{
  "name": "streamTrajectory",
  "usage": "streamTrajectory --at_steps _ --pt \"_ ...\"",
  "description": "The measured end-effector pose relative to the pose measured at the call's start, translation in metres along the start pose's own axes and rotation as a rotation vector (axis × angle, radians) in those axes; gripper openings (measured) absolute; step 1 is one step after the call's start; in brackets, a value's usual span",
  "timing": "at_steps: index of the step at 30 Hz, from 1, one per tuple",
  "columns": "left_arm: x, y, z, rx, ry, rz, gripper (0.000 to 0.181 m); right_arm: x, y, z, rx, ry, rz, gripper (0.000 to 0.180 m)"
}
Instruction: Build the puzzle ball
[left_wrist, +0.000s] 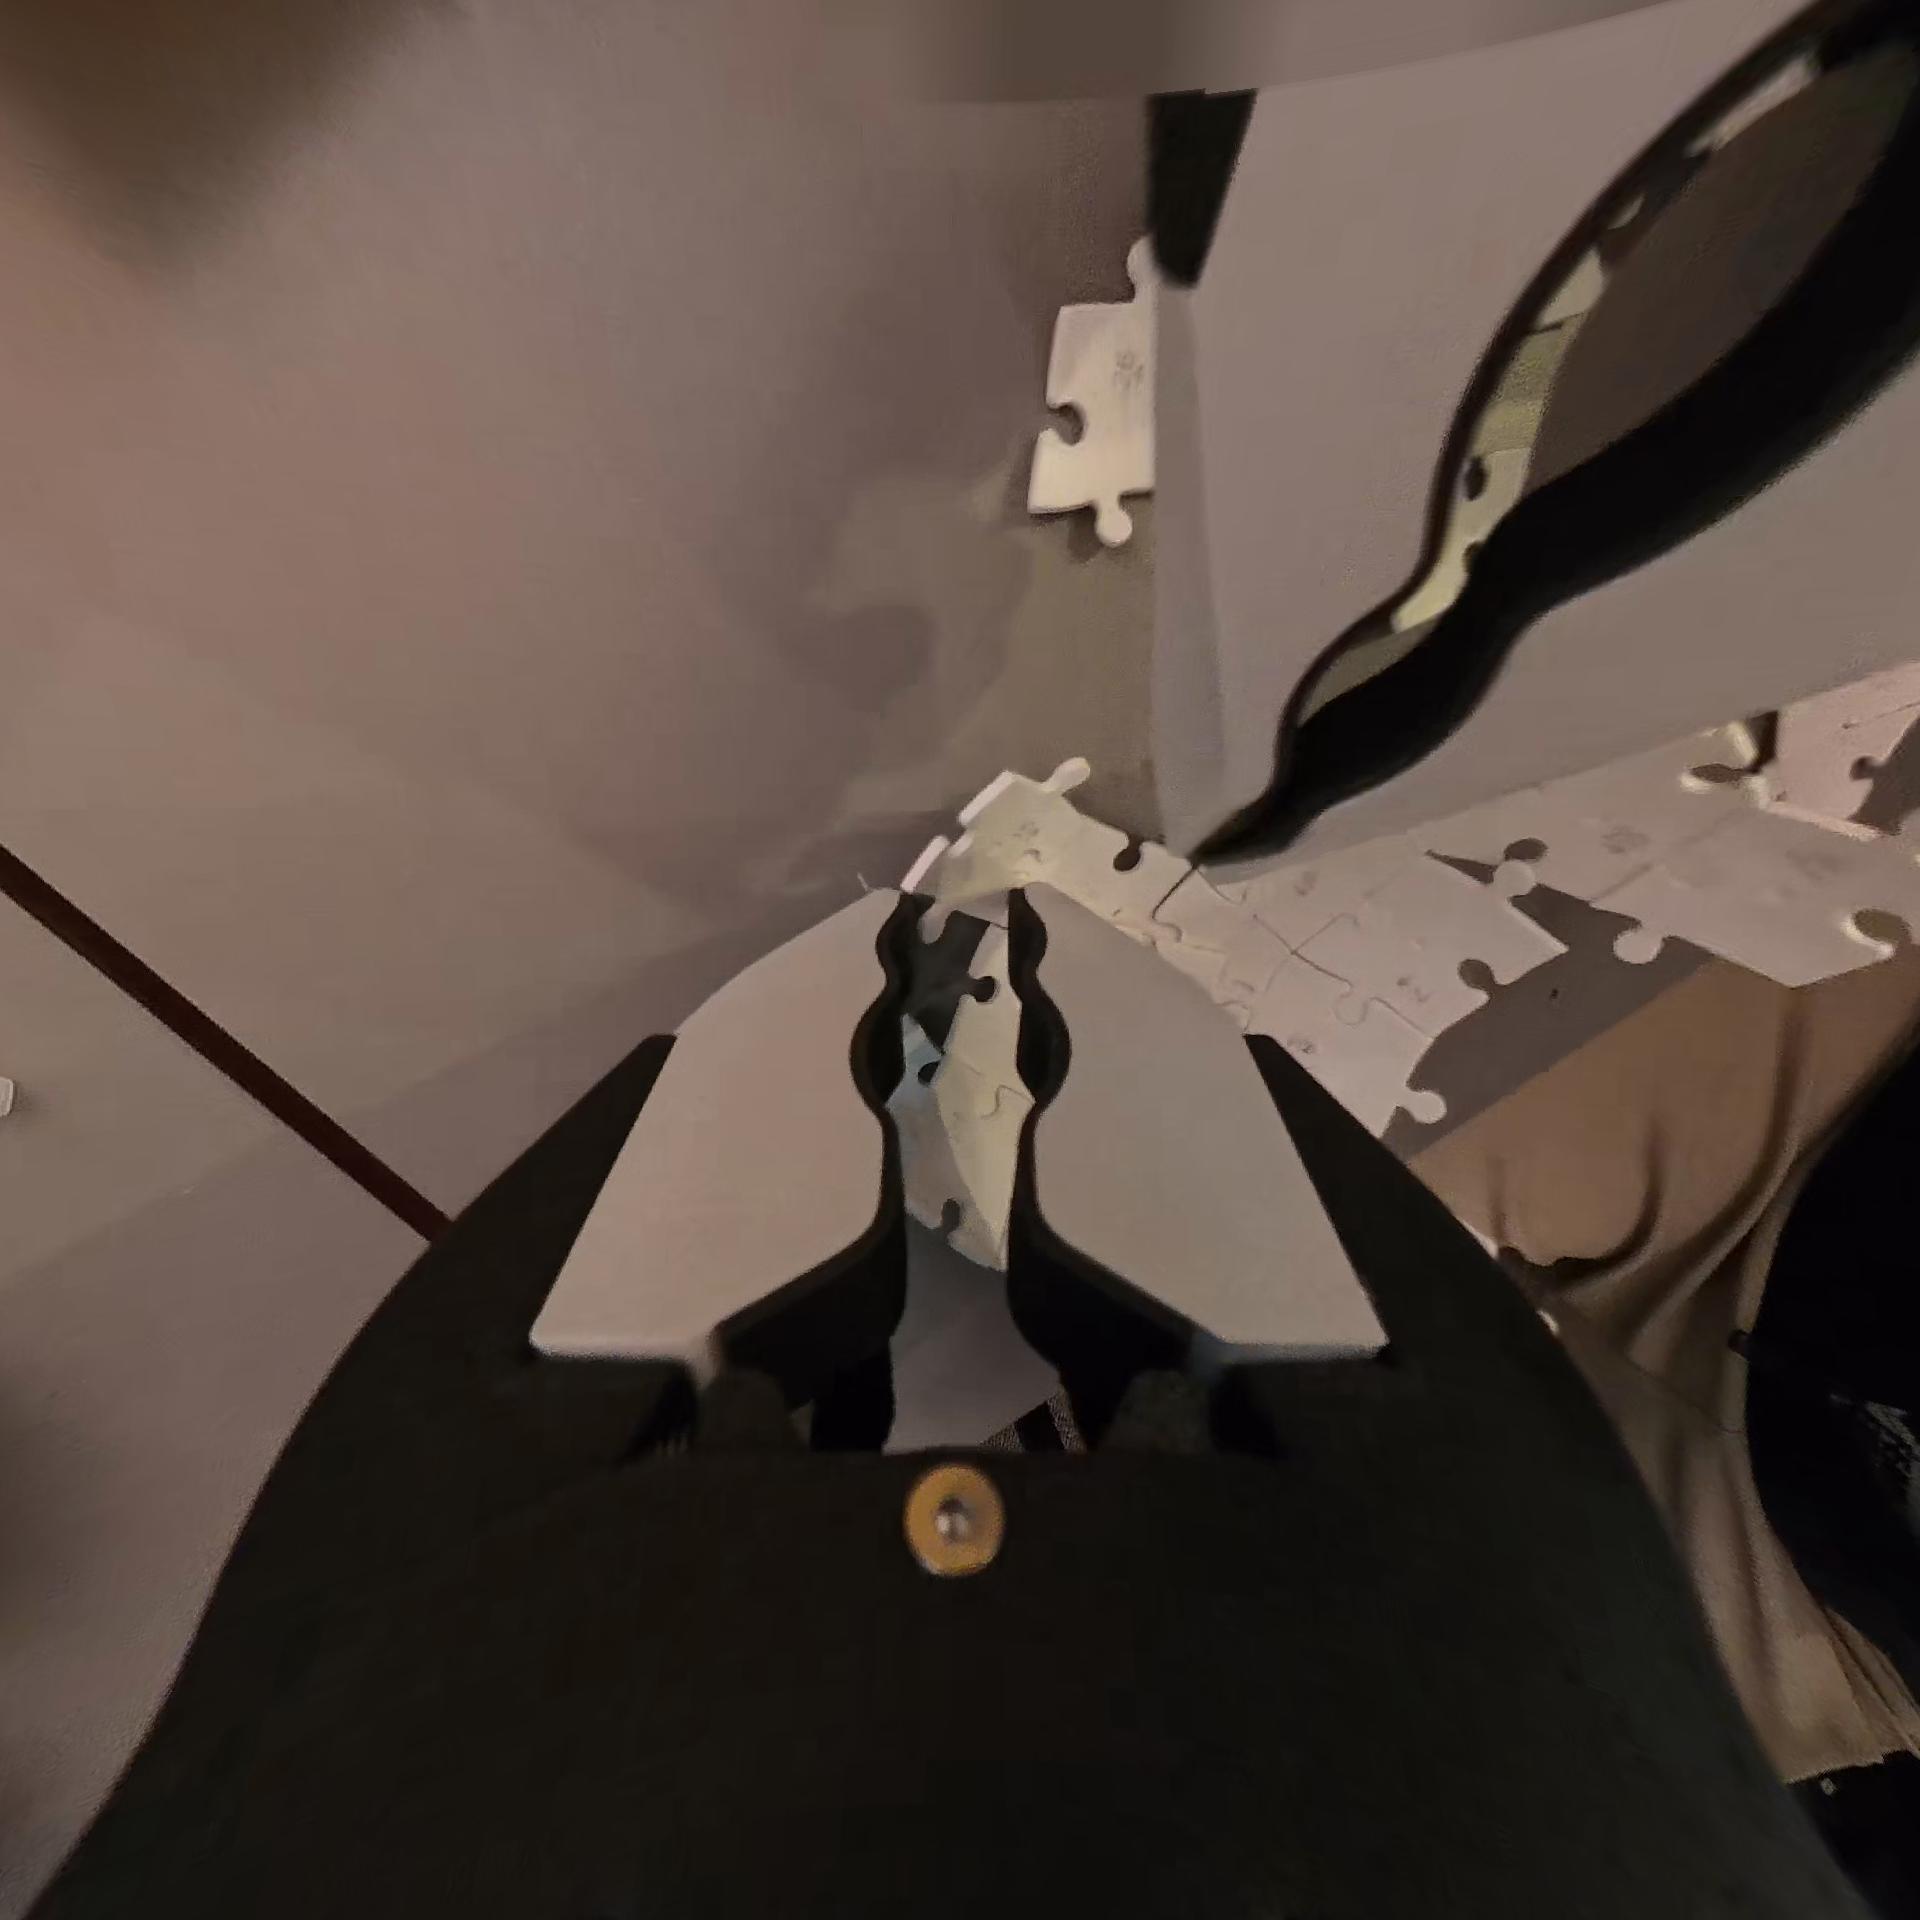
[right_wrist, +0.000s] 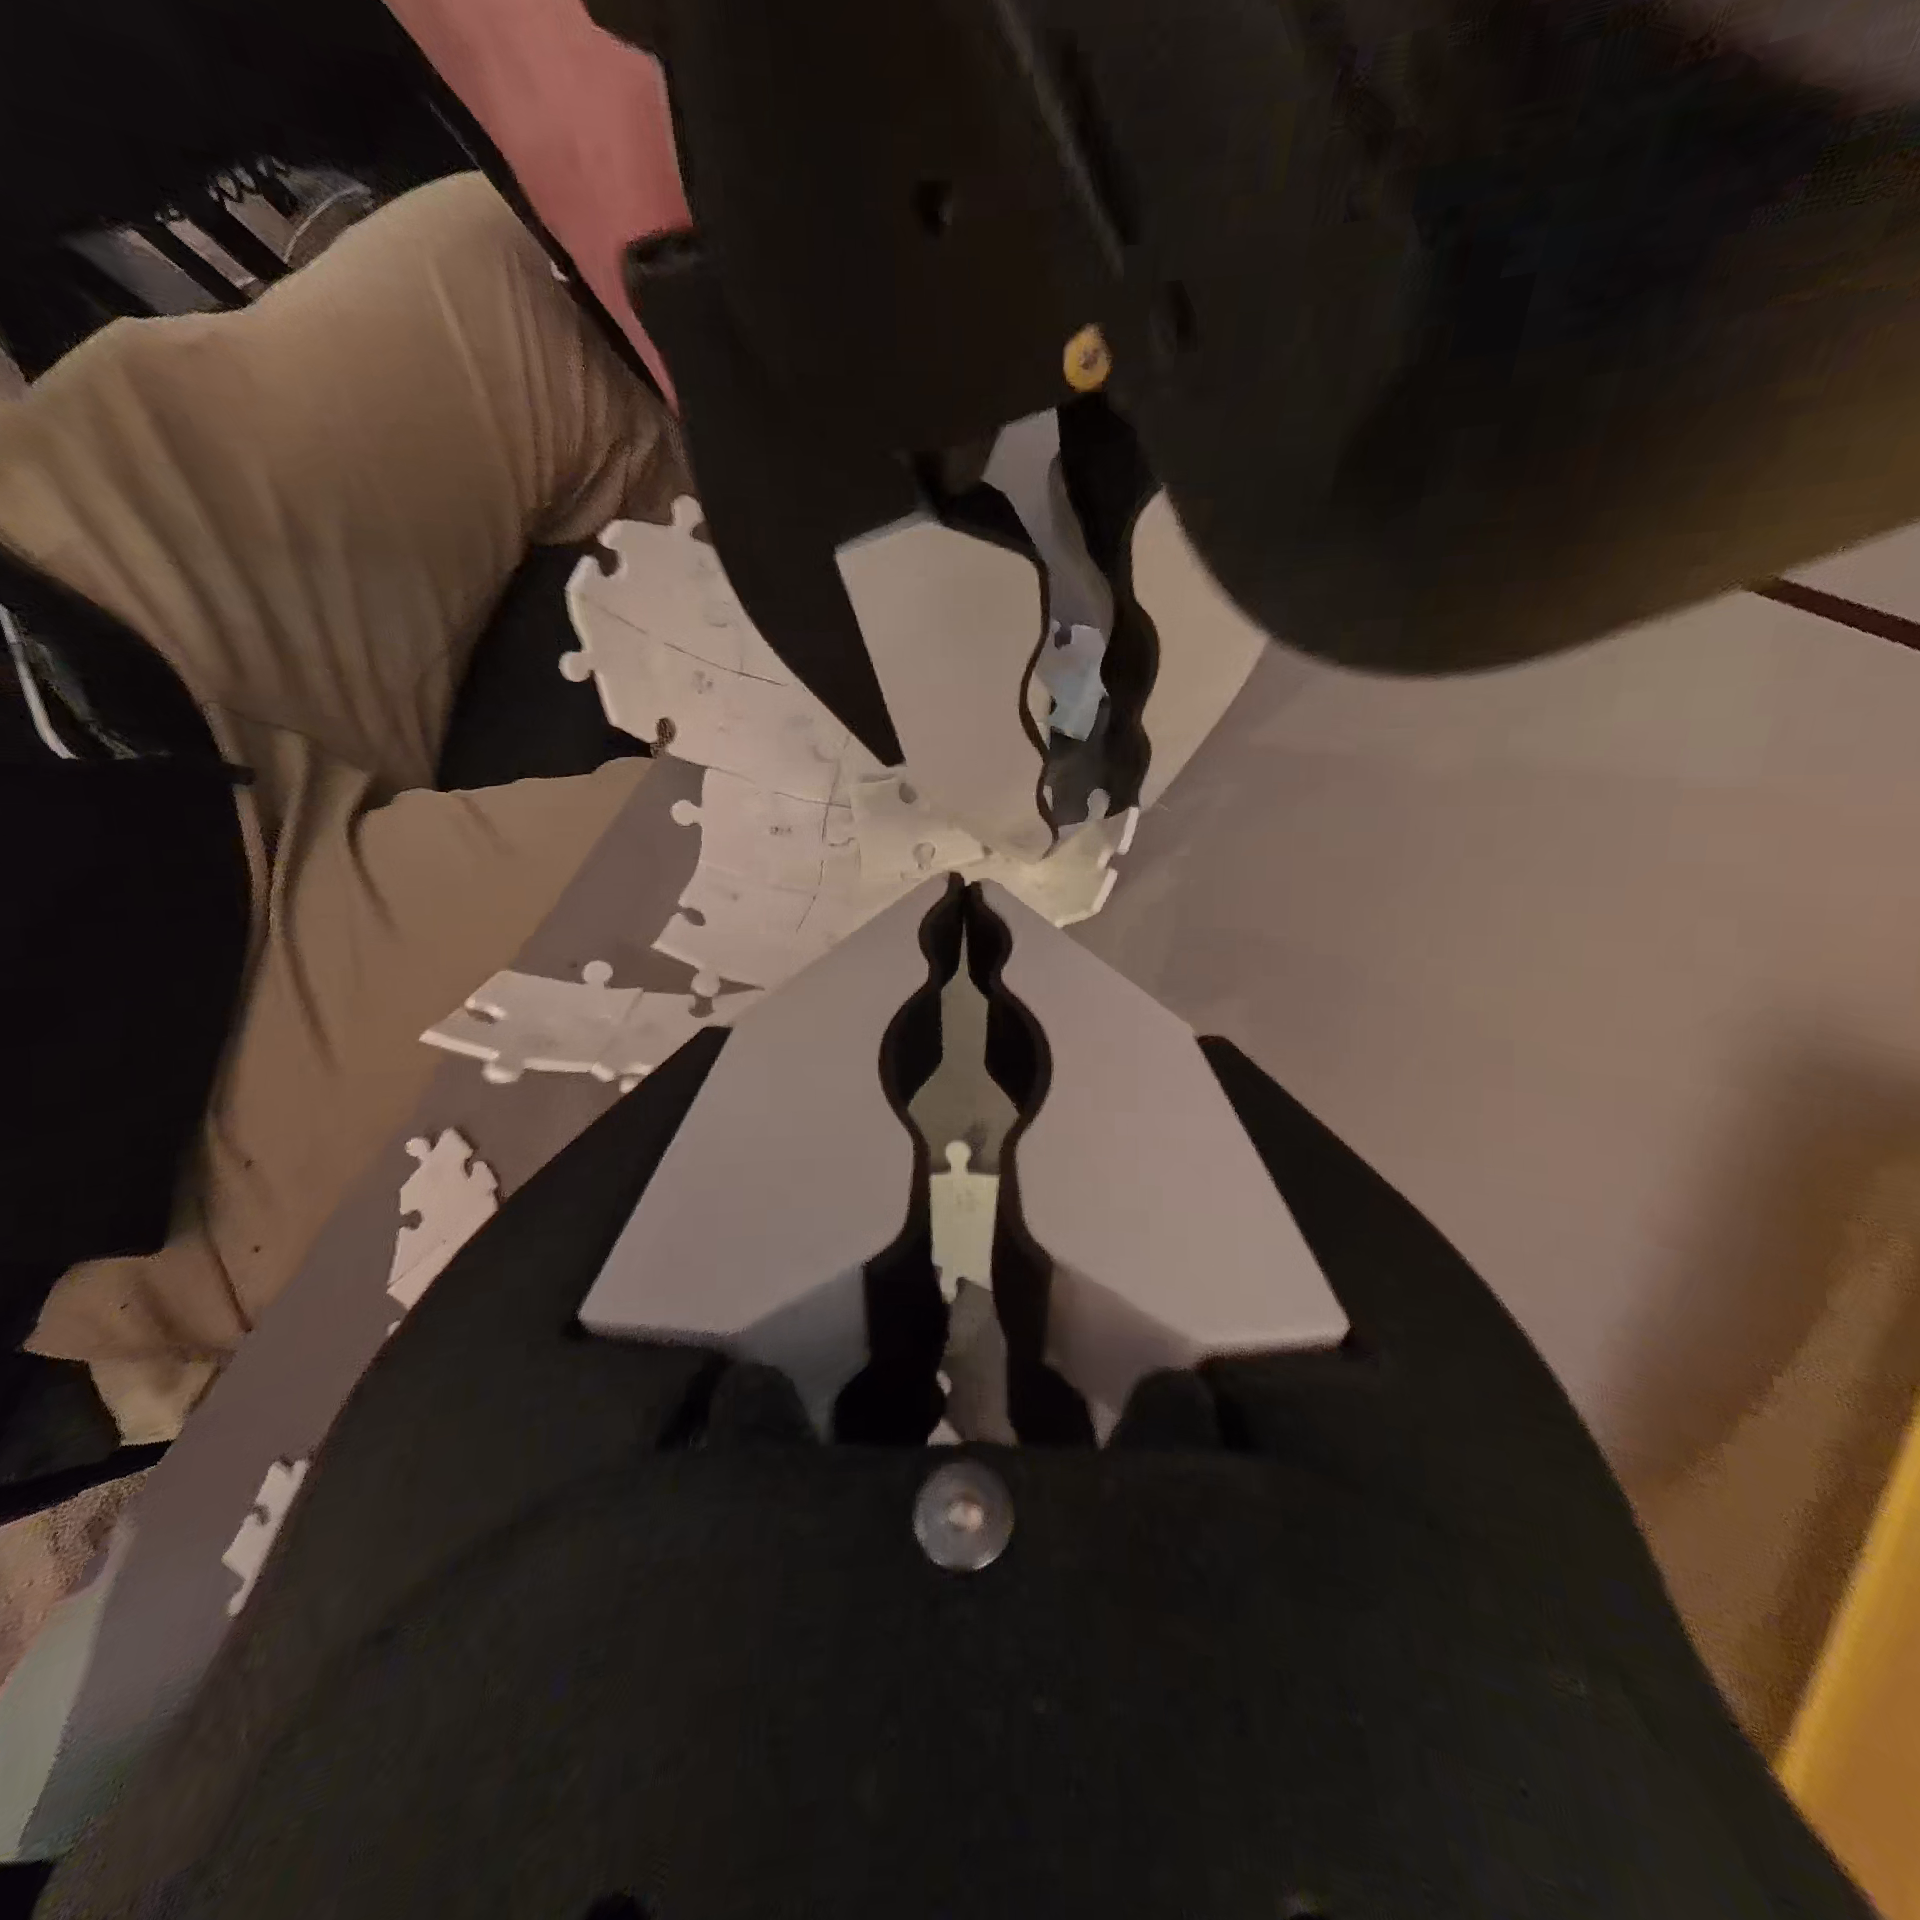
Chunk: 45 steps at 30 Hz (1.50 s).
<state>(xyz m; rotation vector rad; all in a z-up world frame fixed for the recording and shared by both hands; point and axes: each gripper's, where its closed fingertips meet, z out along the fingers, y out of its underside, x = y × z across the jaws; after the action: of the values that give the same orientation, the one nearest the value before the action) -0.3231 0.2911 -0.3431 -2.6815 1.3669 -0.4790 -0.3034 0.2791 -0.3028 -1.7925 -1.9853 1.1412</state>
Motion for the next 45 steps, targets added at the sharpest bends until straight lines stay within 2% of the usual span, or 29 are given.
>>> streamTrajectory --at_steps 5,15,24,29,39,43,45 --pt "-0.001 0.001 0.0 -0.004 0.015 -0.007 0.016 0.008 0.008 0.018 -0.006 0.0 0.015 0.0" --pt "-0.001 -0.001 -0.001 0.031 0.054 -0.027 0.019 0.018 0.015 0.025 -0.003 0.015 0.037 0.0" --pt "-0.006 0.0 -0.007 0.053 0.048 -0.057 0.03 0.019 0.018 0.028 -0.04 0.044 0.017 0.0" --pt "-0.015 -0.001 -0.006 0.038 -0.012 -0.06 0.036 0.019 0.018 0.028 -0.066 0.069 -0.005 0.0" --pt "-0.035 -0.003 -0.013 0.043 -0.14 -0.008 0.069 0.018 0.018 0.029 -0.057 0.067 -0.033 0.0" --pt "-0.045 -0.012 -0.02 0.094 -0.227 0.066 0.1 0.018 0.017 0.029 -0.044 0.075 -0.076 0.0" --pt "-0.051 -0.017 -0.021 0.129 -0.283 0.116 0.109 0.018 0.017 0.029 -0.036 0.079 -0.086 0.0"
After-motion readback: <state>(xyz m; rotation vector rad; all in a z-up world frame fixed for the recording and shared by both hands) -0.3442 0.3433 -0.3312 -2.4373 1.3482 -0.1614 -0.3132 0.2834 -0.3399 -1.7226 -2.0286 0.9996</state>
